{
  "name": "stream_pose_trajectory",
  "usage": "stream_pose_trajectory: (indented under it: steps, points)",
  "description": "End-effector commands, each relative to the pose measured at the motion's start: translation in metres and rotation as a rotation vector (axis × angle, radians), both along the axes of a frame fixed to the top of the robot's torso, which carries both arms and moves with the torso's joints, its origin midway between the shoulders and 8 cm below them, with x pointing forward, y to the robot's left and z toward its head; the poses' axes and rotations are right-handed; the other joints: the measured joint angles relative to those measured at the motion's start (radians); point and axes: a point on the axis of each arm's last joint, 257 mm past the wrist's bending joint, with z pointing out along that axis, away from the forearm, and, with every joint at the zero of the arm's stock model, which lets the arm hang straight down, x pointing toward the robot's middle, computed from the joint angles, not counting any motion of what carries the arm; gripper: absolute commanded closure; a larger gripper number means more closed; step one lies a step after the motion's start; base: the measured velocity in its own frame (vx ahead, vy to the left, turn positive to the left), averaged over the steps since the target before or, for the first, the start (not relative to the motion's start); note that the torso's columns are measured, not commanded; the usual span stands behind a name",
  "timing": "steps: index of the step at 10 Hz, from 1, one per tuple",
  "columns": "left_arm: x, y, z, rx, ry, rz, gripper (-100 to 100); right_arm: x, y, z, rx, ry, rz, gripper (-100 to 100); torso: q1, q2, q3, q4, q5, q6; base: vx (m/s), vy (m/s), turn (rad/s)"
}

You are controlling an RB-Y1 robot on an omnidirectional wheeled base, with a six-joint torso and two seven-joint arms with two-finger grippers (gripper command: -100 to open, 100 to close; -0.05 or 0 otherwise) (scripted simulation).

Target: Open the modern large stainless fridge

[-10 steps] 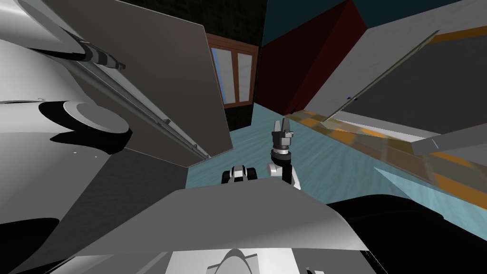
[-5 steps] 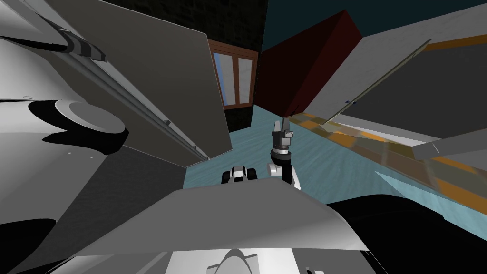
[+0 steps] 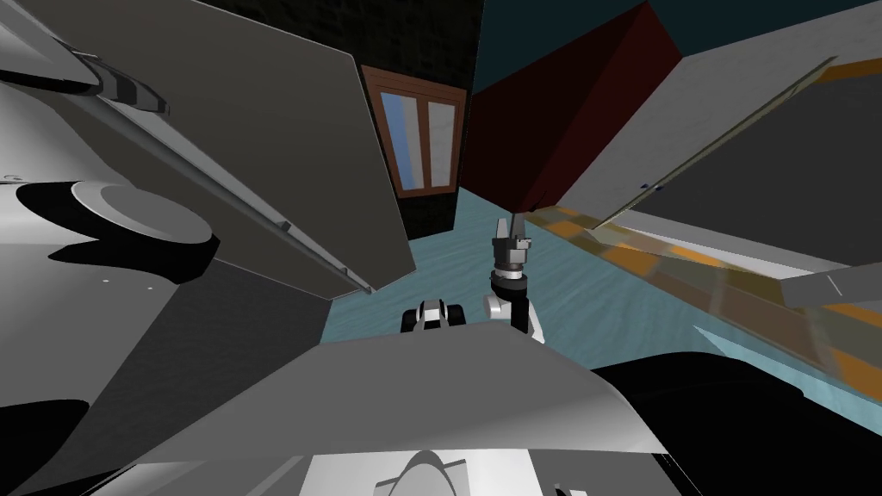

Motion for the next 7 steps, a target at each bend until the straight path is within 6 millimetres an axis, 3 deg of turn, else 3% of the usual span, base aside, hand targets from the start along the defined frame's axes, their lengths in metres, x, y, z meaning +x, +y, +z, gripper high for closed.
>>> stream_pose_trajectory:
  steps: [1,5,6,7]
  points:
    - [-0.021,0.026,-0.002,-0.003,0.010,0.065,100,0.000,0.000,0.000,0.000,0.000,0.000,0,-0.005,0.001,0.001,0.002,-0.002,-0.002,0.037,-0.326,0.135]
    - [-0.049,0.056,0.001,0.000,0.013,0.144,100,0.000,0.000,0.000,0.000,0.000,0.000,0,0.000,0.006,0.004,0.004,-0.003,-0.001,0.015,-0.258,0.096]
    - [-0.043,0.049,-0.002,0.002,0.013,0.127,100,0.000,0.000,0.000,0.000,0.000,0.000,0,-0.006,0.005,0.004,0.004,-0.004,-0.001,0.000,-0.139,0.043]
    - [-0.051,0.055,0.006,-0.033,-0.042,0.128,-100,0.000,0.000,0.000,0.000,0.000,0.000,0,0.000,0.004,0.002,0.004,-0.004,0.000,0.022,0.058,0.057]
